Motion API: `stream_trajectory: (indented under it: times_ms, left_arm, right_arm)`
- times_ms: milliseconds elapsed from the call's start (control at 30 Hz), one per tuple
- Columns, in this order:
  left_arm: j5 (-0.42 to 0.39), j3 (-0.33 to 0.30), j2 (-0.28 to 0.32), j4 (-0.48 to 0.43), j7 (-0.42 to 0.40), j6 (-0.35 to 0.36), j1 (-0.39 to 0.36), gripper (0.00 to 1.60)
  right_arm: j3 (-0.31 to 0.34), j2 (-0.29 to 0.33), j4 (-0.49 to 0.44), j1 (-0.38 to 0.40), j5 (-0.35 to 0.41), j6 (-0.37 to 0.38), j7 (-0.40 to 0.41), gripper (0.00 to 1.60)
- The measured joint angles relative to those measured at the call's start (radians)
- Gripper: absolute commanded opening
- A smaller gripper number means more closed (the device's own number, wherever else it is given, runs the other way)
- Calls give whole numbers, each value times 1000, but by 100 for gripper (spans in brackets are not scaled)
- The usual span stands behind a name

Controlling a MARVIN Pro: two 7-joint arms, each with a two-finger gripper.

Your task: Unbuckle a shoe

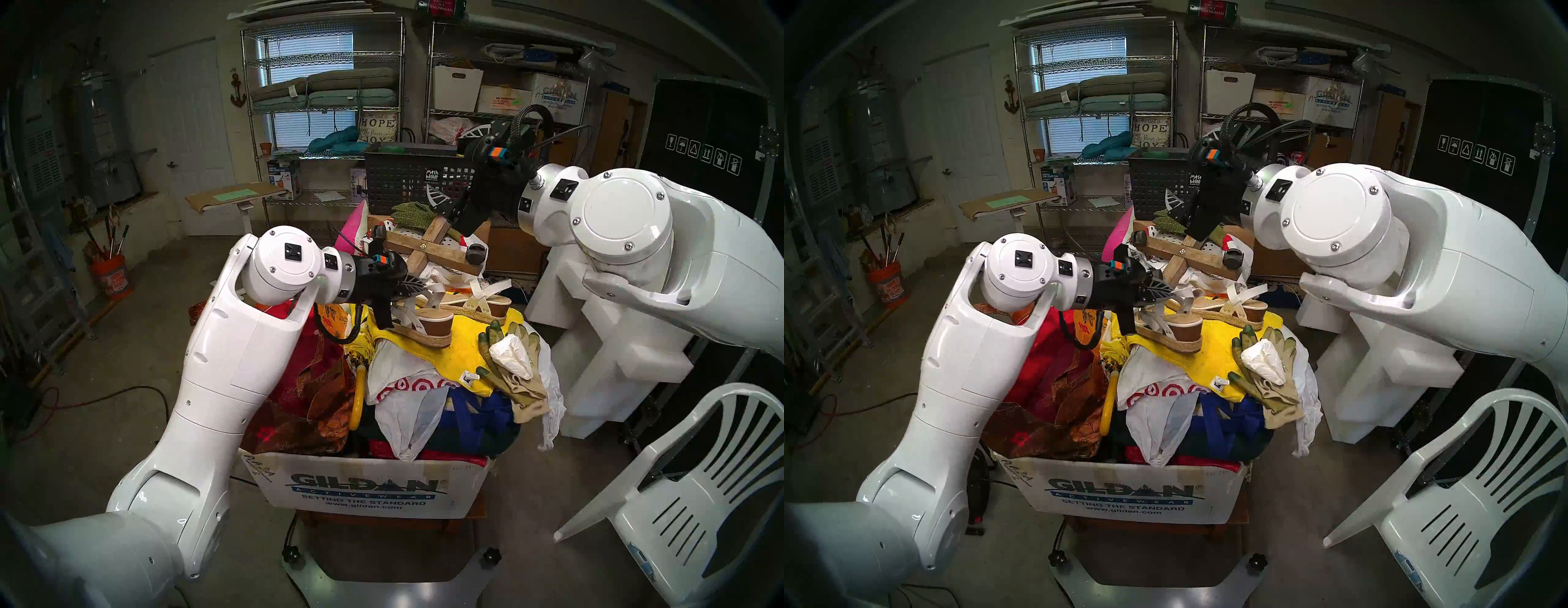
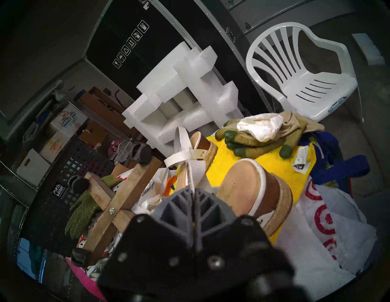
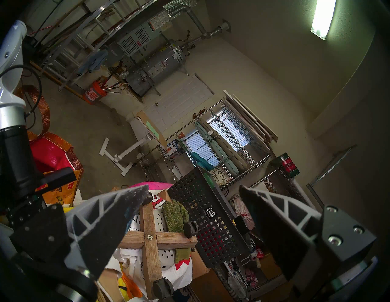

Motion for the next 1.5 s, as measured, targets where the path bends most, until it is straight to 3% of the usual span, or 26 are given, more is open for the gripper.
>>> stream_trajectory:
  times_ms: [267, 533, 833, 1500]
  left_arm:
    - [-12, -32, 50, 0, -36, -66, 40, 0]
    - [0, -37, 63, 13, -16, -100, 66, 0]
    - [-6, -61, 63, 60, -14, -103, 33, 0]
    - [-41, -115, 87, 39, -77, -91, 25, 0]
  right_arm:
    - [0, 0, 0, 0, 0, 0, 0, 160]
    - [0, 0, 0, 0, 0, 0, 0, 160]
    - [0, 0, 0, 0, 0, 0, 0, 160]
    - [0, 0, 0, 0, 0, 0, 0, 160]
